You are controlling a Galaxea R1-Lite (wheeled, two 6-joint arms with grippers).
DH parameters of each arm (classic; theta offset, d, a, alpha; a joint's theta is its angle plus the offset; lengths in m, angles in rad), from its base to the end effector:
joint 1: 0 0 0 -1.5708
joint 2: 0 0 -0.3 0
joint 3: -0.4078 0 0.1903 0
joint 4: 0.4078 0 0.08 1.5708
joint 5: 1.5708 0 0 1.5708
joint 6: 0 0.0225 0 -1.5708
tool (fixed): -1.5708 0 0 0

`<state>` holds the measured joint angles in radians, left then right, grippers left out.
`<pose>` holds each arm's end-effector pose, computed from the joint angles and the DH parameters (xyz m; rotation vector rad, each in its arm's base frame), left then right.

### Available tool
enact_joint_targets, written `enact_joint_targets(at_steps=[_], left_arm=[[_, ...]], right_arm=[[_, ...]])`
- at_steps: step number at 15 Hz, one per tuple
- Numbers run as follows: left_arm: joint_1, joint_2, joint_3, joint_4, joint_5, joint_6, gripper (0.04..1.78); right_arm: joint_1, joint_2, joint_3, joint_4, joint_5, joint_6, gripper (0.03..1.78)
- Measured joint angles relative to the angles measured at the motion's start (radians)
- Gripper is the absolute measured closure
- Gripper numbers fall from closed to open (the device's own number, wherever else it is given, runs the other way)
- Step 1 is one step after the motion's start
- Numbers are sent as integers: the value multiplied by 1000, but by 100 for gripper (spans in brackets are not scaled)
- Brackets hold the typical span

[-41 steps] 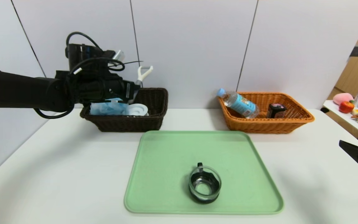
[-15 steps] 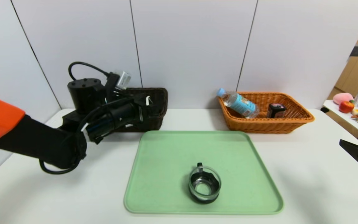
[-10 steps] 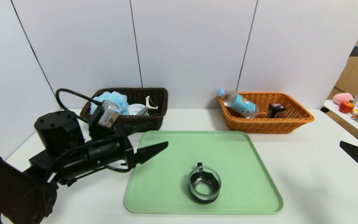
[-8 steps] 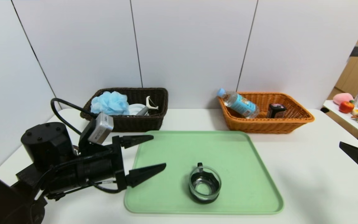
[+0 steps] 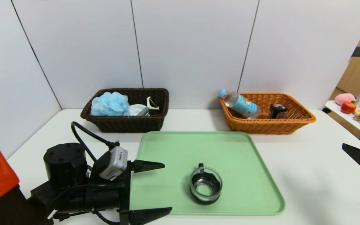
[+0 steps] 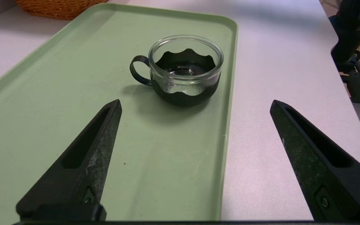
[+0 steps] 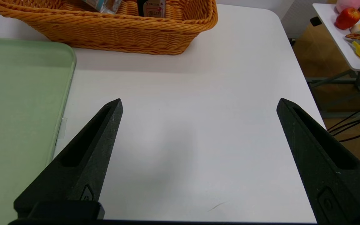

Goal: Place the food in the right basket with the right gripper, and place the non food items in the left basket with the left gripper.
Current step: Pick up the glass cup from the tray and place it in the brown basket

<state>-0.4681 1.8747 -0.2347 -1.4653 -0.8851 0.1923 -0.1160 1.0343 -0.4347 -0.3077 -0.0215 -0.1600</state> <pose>0.2115 -0.1264 0.0904 0.1225 0.0543 -1.3620 0.1307 -0.0157 0.1921 -0.1448 0.3020 -0.1129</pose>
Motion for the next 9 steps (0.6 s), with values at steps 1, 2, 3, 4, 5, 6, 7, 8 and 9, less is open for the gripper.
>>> enact_joint_targets(at_steps=[1, 2, 3, 4, 5, 6, 7, 8, 9], left_arm=[[-1, 32, 0, -29, 2, 0, 14], [-1, 63, -1, -46, 6, 1, 14], [-3, 89, -3, -53, 16, 5, 13], [-13, 111, -8, -54, 30, 6, 13], [-25, 129, -21, -55, 43, 5, 13], [-40, 146, -40, -56, 59, 4, 13], [-58, 163, -65, -56, 81, 2, 13], [-75, 175, -89, -56, 103, -2, 13], [-90, 185, -111, -56, 121, -9, 13]], right_arm=[[0, -1, 4, -1, 1, 0, 11], [1, -3, 6, -1, 3, 0, 11], [1, -4, 6, -3, 3, 0, 11], [1, -4, 6, -6, 4, 0, 11], [1, -4, 6, -8, 5, 0, 11], [1, -4, 5, -8, 6, 0, 11], [1, -4, 5, -9, 6, 0, 11], [1, -4, 6, -8, 5, 2, 11], [1, -4, 6, -9, 5, 4, 11]])
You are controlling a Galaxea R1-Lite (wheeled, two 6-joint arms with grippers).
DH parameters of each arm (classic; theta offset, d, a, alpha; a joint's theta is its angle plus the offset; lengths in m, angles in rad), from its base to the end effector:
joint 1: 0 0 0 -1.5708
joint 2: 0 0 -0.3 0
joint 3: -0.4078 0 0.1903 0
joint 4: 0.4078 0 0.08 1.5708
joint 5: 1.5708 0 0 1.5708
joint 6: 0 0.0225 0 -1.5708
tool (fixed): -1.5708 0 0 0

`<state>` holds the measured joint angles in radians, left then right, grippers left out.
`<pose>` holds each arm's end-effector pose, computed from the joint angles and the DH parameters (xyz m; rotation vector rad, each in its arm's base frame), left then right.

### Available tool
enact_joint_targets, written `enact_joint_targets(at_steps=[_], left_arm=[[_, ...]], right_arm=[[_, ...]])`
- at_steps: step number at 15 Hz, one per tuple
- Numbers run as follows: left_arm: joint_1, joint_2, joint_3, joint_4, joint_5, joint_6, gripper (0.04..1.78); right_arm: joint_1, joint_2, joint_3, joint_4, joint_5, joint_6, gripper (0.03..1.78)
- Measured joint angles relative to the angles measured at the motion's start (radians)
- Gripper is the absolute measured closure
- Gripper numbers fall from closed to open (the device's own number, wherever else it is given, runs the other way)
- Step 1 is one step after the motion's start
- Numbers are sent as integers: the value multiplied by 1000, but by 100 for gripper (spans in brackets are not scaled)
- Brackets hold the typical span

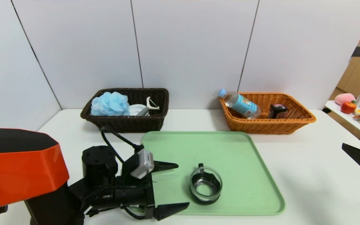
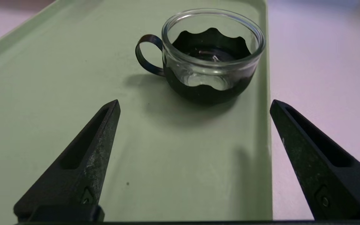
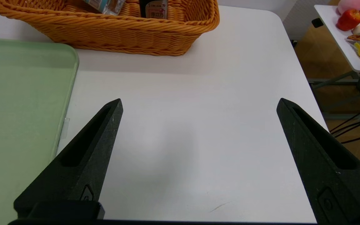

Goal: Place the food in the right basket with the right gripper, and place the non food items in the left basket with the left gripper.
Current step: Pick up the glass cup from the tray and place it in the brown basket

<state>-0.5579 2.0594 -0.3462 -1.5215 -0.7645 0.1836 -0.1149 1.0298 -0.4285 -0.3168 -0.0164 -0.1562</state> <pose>0.2337 -0.1642 0.0629 0.1342 0.0837 -1.3326 0.1297 -0.0153 0.1918 -0.1409 0.2939 -0.1079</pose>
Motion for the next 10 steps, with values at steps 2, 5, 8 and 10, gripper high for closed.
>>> enact_joint_targets(at_steps=[2, 5, 8, 10], left_arm=[[-24, 12, -32, 0, 9, -26, 13], [-54, 23, -52, 0, 25, -31, 13], [-85, 28, -63, 0, 32, -38, 13], [-95, 37, -78, 0, 37, -39, 13]], right_arm=[[-1, -1, 0, 0, 0, 2, 11], [-1, -1, 1, 2, 0, 2, 11], [-1, 0, 1, 4, 1, 3, 11], [-1, 0, 1, 5, 1, 4, 11]])
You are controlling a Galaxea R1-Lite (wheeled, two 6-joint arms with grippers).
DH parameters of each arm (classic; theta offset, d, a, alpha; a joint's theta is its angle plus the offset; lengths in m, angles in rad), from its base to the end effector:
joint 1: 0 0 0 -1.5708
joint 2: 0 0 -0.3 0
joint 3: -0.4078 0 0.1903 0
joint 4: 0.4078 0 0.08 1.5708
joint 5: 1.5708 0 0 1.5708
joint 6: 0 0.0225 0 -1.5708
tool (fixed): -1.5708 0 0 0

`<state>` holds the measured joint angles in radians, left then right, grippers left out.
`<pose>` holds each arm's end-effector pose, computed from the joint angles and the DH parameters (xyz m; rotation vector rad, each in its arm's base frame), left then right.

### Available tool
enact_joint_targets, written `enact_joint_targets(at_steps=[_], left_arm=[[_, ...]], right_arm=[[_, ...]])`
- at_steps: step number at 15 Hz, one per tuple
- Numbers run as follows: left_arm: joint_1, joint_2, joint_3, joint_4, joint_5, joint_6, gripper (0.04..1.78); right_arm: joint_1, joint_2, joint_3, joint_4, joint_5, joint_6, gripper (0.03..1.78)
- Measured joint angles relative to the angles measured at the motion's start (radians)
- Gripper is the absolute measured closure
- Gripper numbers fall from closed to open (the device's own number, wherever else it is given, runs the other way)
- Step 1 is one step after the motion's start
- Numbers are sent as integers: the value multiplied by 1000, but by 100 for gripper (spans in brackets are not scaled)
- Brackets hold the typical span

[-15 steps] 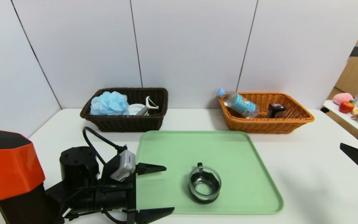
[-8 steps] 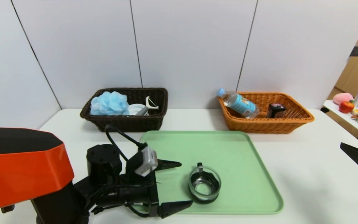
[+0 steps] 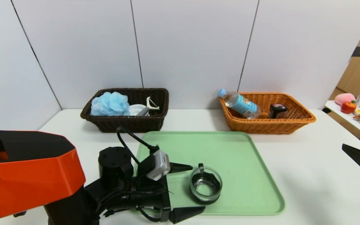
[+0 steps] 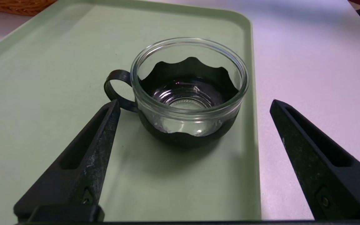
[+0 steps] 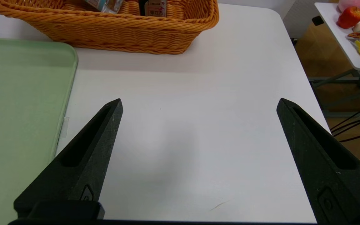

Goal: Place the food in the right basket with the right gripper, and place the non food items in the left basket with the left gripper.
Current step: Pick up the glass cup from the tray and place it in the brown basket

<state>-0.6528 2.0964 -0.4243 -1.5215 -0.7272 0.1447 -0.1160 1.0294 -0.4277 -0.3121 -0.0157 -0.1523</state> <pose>0.2321 -0.1963 0.0636 0.1146 0.0632 -1.3863 0.1294 -0.0154 0.1912 -0.1365 0.2988 -0.1085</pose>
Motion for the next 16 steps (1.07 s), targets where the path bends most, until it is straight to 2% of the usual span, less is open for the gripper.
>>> enact_joint_targets(at_steps=[16], left_arm=[[-26, 52, -81, 0, 18, -13, 13]], right_arm=[[0, 5, 1, 6, 3, 1, 11]])
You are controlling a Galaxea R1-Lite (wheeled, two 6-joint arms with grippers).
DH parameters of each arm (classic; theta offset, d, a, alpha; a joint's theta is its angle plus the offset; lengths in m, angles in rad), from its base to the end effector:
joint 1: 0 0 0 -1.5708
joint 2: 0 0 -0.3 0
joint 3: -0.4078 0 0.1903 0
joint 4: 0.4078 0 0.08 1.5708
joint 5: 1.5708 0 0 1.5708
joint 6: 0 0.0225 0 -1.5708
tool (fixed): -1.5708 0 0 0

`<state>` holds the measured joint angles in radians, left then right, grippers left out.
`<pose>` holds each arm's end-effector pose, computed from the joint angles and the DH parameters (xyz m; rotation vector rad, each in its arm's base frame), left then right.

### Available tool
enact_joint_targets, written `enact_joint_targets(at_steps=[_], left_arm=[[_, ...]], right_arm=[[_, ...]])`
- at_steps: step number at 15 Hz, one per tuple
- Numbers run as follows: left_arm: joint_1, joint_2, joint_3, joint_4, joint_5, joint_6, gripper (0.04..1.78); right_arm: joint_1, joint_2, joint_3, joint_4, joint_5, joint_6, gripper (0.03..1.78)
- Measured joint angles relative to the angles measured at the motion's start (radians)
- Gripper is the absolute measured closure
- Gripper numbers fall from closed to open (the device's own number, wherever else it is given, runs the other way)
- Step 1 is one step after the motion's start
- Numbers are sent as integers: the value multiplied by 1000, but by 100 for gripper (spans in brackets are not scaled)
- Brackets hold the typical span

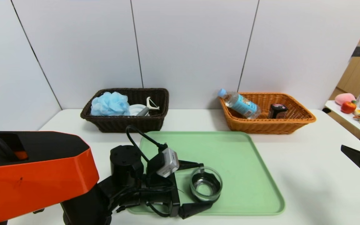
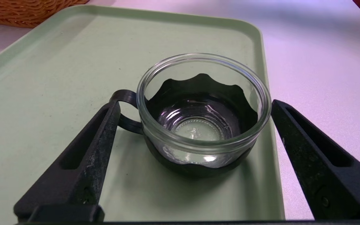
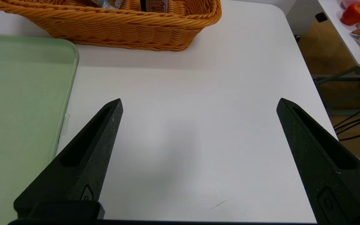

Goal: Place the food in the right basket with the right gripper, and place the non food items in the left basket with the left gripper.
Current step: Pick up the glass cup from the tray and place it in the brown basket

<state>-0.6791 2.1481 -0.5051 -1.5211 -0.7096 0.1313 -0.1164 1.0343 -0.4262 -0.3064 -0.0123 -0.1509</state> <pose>0.2419 -0.2141 0.0599 0.1073 0.0410 -1.3934 0.1301 -0.0155 0.1895 -0.1338 0.3105 -0.1047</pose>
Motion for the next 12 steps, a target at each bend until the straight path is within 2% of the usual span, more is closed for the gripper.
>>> enact_joint_targets(at_steps=[12], left_arm=[[-11, 28, -21, 0, 0, -23, 13]], right_arm=[[0, 10, 0, -1, 1, 15, 11]])
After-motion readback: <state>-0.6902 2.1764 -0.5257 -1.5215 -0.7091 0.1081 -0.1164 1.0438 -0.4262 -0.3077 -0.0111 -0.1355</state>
